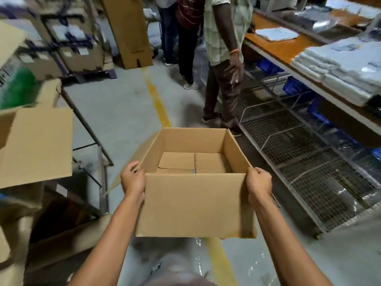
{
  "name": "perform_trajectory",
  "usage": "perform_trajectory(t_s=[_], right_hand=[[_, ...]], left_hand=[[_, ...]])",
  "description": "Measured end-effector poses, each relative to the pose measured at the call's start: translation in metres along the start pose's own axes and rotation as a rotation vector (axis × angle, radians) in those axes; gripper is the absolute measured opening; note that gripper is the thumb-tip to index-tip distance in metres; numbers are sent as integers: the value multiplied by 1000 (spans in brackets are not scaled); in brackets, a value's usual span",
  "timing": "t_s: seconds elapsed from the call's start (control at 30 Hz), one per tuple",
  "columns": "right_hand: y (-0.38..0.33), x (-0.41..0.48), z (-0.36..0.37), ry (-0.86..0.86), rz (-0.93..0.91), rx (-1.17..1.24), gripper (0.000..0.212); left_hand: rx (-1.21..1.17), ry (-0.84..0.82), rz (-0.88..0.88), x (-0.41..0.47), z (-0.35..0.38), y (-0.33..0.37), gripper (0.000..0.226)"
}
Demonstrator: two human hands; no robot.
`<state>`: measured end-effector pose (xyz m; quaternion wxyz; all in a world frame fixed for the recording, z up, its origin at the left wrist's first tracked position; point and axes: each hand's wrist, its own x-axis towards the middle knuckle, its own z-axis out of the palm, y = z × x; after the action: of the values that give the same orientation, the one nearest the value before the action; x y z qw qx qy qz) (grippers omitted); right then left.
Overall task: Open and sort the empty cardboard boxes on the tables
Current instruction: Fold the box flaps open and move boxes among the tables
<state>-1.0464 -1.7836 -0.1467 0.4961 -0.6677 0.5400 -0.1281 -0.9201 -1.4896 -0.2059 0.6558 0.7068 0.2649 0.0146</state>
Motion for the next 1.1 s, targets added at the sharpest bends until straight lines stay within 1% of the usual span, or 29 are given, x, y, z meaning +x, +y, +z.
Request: perform_trajectory(t_s=[0.13,0.23,0.3,0.37,0.43,0.5,0.57,0.63,0.87,1.0,1.1], right_hand=[[-48,42,64,-106,-29,-84,15],[-90,83,128,-147,-77,-128,22],[-121,107,174,-178,-109,-140,22],[-153,126,217,-205,-127,-166,19],[-188,140,254,-233,-155,-175,26],[-223,154,290,-244,-195,-157,32],[-256,166,327,-262,-225,-140,34],[-286,177,360,-281,-239,-139,33],[-389,228,486,-351,-289,-128,26],[-452,268,578,-414,-343,-141,18],[-503,290,645,-442,-353,-156,13]], left_hand=[[-30,77,-81,68,15,-8,33],[-69,113,-101,152,34,-36,41],[-81,139,-122,206,49,-42,39],[-95,169,-147,246,62,-35,36],[-109,184,-158,277,75,-14,33],[-126,189,-129,301,87,21,28],[-135,212,-121,330,96,55,26],[-129,261,-119,346,105,94,29],[-144,375,-57,466,147,162,30],[-143,461,-36,549,176,197,25],[-138,530,-51,605,196,222,27]])
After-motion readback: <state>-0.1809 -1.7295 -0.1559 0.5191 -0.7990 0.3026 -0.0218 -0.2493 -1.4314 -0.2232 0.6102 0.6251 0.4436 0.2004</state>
